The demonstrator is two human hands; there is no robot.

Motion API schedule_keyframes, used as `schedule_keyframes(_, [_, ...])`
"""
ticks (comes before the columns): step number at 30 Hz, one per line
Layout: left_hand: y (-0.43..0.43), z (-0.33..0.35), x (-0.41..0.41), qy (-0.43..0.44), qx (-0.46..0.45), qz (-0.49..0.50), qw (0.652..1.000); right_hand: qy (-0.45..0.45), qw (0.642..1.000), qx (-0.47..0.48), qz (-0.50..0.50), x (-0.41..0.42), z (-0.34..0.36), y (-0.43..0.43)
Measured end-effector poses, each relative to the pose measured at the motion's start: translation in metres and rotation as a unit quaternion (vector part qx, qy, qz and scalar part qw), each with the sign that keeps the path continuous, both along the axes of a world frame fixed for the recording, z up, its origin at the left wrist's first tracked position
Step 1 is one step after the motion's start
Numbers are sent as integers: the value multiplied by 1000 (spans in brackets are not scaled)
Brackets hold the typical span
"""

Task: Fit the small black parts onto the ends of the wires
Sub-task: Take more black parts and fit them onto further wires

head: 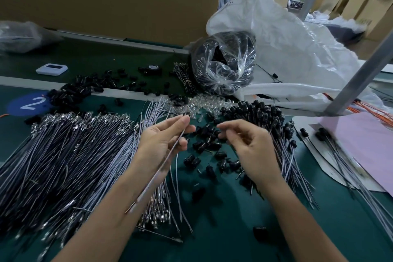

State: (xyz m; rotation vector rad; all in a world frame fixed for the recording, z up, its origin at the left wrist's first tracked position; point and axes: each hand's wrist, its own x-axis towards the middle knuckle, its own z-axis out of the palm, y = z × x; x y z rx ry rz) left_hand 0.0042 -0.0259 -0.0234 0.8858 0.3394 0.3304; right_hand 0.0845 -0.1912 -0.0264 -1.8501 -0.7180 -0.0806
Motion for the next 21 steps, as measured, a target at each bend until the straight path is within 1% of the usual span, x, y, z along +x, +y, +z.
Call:
schedule_keyframes(1, [3, -2, 0, 19, 18, -2, 1000, -8, 999, -42, 6, 2, -3, 1])
schedule_keyframes(3, [7, -5, 1, 45, 54, 8, 997, -18, 995, -98, 7, 4, -7, 4])
schedule_keyframes(6, [11, -9, 2, 49, 89, 39, 994, -38, 989, -140, -19, 11, -6, 10])
schedule_keyframes(9, [13, -11, 3, 48, 121, 40, 991, -78, 977, -198, -21, 16, -6, 21])
schedule_keyframes(14, [9, -15, 5, 38, 141, 9, 989, -162, 937, -308, -10, 45, -1, 54])
schedule_keyframes(17, [10, -19, 6, 45, 156, 1, 987, -178, 908, -380, 5, 65, 1, 73])
schedule_keyframes(21, [8, -19, 6, 36, 150, -14, 988, -195, 881, -431, 36, 80, -1, 83])
